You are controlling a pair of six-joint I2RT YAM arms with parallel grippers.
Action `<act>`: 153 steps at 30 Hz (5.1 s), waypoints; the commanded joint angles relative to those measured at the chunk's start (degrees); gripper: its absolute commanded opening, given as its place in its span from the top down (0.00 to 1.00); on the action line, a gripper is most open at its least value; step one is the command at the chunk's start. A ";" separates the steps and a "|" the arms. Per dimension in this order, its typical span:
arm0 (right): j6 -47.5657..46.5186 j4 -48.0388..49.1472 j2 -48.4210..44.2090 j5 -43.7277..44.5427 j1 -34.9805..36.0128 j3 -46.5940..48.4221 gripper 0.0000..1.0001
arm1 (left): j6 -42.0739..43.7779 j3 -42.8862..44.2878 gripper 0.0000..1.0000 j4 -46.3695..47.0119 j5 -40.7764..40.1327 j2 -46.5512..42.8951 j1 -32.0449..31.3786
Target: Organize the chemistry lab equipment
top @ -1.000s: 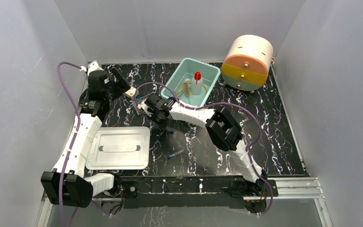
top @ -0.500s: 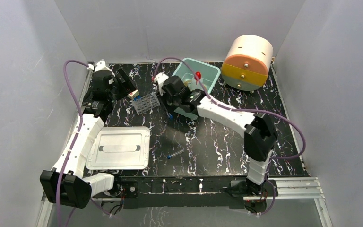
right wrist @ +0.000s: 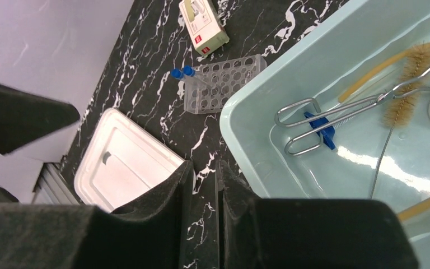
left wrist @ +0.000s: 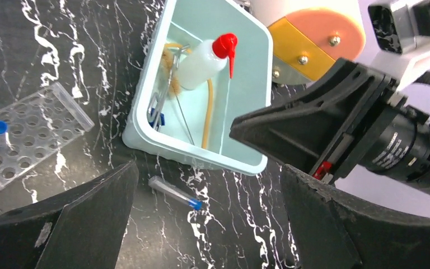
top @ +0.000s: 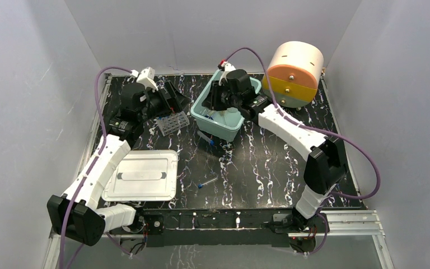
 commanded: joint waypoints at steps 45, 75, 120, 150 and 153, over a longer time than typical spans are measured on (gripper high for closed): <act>-32.02 -16.59 16.61 26.76 17.38 -1.02 0.34 | -5.92 3.56 0.02 -18.16 -23.60 5.40 3.06; -35.76 -17.43 18.37 10.33 12.84 -2.01 0.50 | -5.57 2.86 0.02 -16.90 -21.01 5.69 3.13; 13.47 9.39 -7.87 3.87 1.59 -4.58 0.78 | -10.14 5.74 0.02 -5.23 9.58 -0.40 5.17; 39.90 14.25 -1.43 -1.99 -1.10 2.56 0.75 | -34.52 -7.70 0.77 25.76 13.07 4.59 -0.32; 40.28 14.69 -1.12 -2.68 -1.18 2.63 0.74 | -34.83 -8.33 0.82 27.60 13.37 4.74 -0.36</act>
